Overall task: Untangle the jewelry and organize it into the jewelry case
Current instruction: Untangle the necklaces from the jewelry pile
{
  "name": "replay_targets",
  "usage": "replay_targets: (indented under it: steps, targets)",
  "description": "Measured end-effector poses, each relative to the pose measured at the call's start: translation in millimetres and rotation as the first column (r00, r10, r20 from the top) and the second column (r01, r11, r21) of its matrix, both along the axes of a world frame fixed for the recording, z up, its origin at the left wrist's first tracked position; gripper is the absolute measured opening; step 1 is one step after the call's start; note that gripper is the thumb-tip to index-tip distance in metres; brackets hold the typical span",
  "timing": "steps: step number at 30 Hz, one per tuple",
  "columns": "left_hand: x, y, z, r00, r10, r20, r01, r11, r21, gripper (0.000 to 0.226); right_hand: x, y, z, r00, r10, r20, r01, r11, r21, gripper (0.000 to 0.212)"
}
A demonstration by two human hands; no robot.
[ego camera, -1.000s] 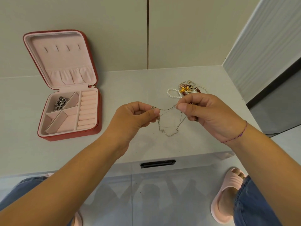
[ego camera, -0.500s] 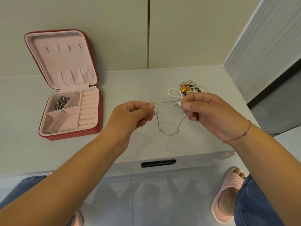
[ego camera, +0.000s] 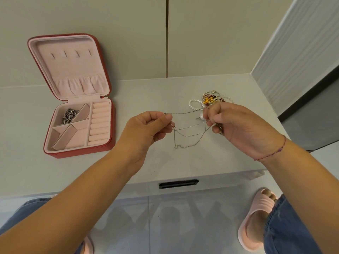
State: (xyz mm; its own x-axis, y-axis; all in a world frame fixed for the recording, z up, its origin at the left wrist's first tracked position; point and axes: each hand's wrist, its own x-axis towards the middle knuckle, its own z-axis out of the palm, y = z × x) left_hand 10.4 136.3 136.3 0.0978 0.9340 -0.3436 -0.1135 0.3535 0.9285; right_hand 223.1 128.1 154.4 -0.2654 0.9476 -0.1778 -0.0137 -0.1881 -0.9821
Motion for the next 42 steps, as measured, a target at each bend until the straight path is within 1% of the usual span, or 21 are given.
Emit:
replay_targets:
  steps: [2,7,10,11,13,14,15,18,21,24,29,33,35,37,39,42]
  targets:
    - [-0.4,-0.2,0.1,1.000,-0.001,-0.017,0.001,1.000,0.020,0.006,0.2,0.2,-0.2,1.000,0.003,-0.006,-0.003,1.000,0.006,0.008]
    - [-2.3,0.8,0.4,0.998,0.020,-0.063,-0.016,0.998,0.053,0.009,2.7,1.5,0.7,0.997,-0.024,-0.078,0.024,1.000,-0.003,0.003]
    - [-2.3,1.3,0.7,0.997,0.032,-0.076,-0.028,0.998,0.054,0.009,2.7,1.1,1.0,0.996,-0.036,-0.081,0.035,0.999,-0.011,0.013]
    - [-2.4,1.1,1.1,0.996,0.034,-0.078,-0.030,0.998,0.053,0.009,2.8,1.0,1.1,0.996,-0.032,-0.079,0.032,0.999,-0.008,0.013]
    - [-1.9,1.3,2.0,0.996,0.040,-0.074,-0.036,0.998,0.050,0.009,2.9,0.3,2.3,0.998,-0.001,-0.070,0.003,1.000,0.018,0.004]
    - [-1.9,1.2,2.6,0.997,0.042,-0.067,-0.039,0.998,0.047,0.008,3.3,-0.4,2.7,0.998,0.017,-0.058,-0.014,0.999,0.038,0.001]
    - [-1.8,1.1,3.1,0.998,0.042,-0.056,-0.040,0.998,0.044,0.008,3.5,-1.2,2.9,0.999,0.035,-0.034,-0.033,0.998,0.061,0.004]
    - [-1.4,0.6,5.0,0.999,0.041,-0.019,-0.040,0.998,0.039,0.007,1.8,-4.8,2.4,0.988,0.124,0.088,-0.135,0.982,0.132,0.007]
    - [-0.5,0.4,7.5,0.999,0.036,0.007,-0.037,0.999,0.036,0.007,-1.9,-6.4,0.3,0.961,0.171,0.216,-0.201,0.971,0.126,0.017]
    - [0.2,-0.1,9.7,0.999,0.037,0.014,-0.038,0.999,0.031,0.007,-3.1,-5.8,-1.1,0.960,0.153,0.237,-0.188,0.973,0.133,0.021]
    - [0.4,-0.8,11.5,0.999,0.042,-0.008,-0.041,0.998,0.038,0.006,-2.5,-4.8,0.8,0.978,0.087,0.190,-0.114,0.985,0.131,0.016]
    - [2.4,-2.8,14.9,1.000,0.002,-0.018,-0.001,0.999,0.049,0.008,-10.1,-6.1,-3.0,0.965,0.025,0.260,-0.064,0.988,0.141,0.015]
    - [3.8,-4.0,17.0,1.000,-0.027,0.006,0.026,0.999,0.047,0.009,-15.8,-6.7,-6.8,0.952,0.010,0.306,-0.059,0.987,0.151,0.016]
    - [5.3,-5.2,19.8,0.998,-0.045,0.048,0.043,0.998,0.039,0.015,-21.0,-7.6,-7.7,0.946,-0.005,0.325,-0.048,0.986,0.157,0.015]
    - [6.9,-6.0,22.7,0.995,-0.054,0.086,0.051,0.998,0.034,0.022,-24.5,-8.7,-6.7,0.948,-0.010,0.318,-0.046,0.985,0.167,0.014]
    - [8.7,-7.3,25.4,0.991,-0.072,0.116,0.069,0.997,0.030,0.024,-27.5,-10.2,-5.9,0.958,-0.022,0.284,-0.036,0.980,0.194,0.013]
